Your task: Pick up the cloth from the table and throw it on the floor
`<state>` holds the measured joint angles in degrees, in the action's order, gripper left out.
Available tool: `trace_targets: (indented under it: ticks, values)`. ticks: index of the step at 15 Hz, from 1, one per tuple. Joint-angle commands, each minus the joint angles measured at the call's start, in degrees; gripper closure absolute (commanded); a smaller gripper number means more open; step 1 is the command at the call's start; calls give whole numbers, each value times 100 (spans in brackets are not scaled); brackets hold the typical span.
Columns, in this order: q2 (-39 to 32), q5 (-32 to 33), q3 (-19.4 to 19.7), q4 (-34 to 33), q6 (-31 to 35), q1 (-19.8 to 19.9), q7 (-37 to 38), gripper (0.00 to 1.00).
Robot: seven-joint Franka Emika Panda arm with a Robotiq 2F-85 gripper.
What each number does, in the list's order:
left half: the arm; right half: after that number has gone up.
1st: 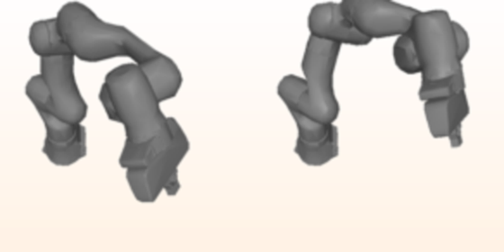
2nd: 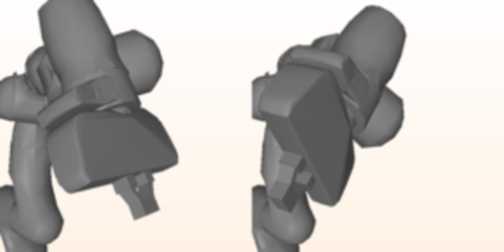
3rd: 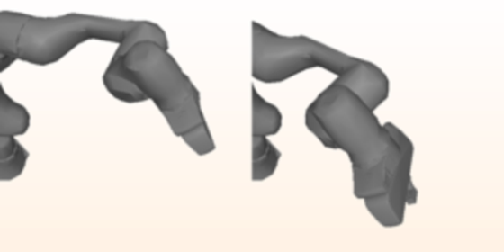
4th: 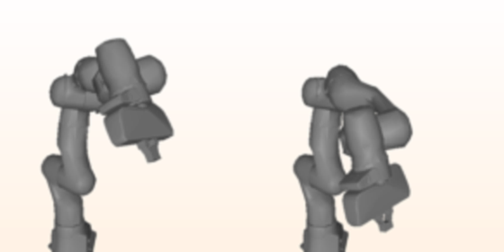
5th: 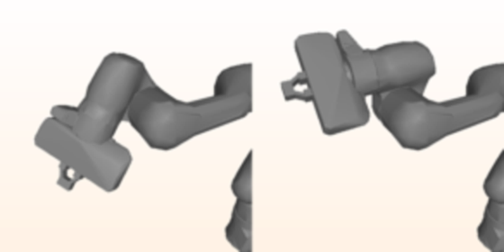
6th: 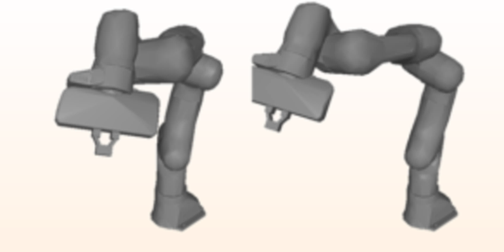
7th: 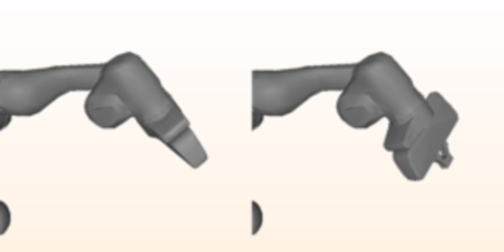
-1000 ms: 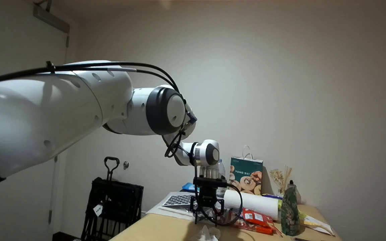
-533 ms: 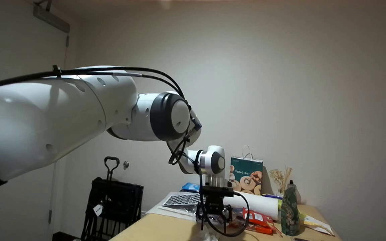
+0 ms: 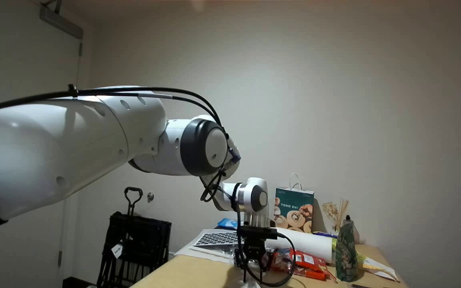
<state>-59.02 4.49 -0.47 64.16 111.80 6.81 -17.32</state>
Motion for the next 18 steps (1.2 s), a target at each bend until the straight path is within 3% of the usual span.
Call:
trace_targets:
  ticks: [1,4,8,11,17,18]
  values:
    - [-65,-187,-135,-146,-125,139,-201,72]
    - [-87,-321,-206,-155,-121,226,-262,93]
    - [-62,-401,-196,-197,-223,217,-184,99]
    - [155,-301,-194,-209,-425,30,-110,95]
    - [492,99,-199,-518,-1074,-705,-252,95]
    - [282,-83,-200,-613,-844,-565,-59,95]
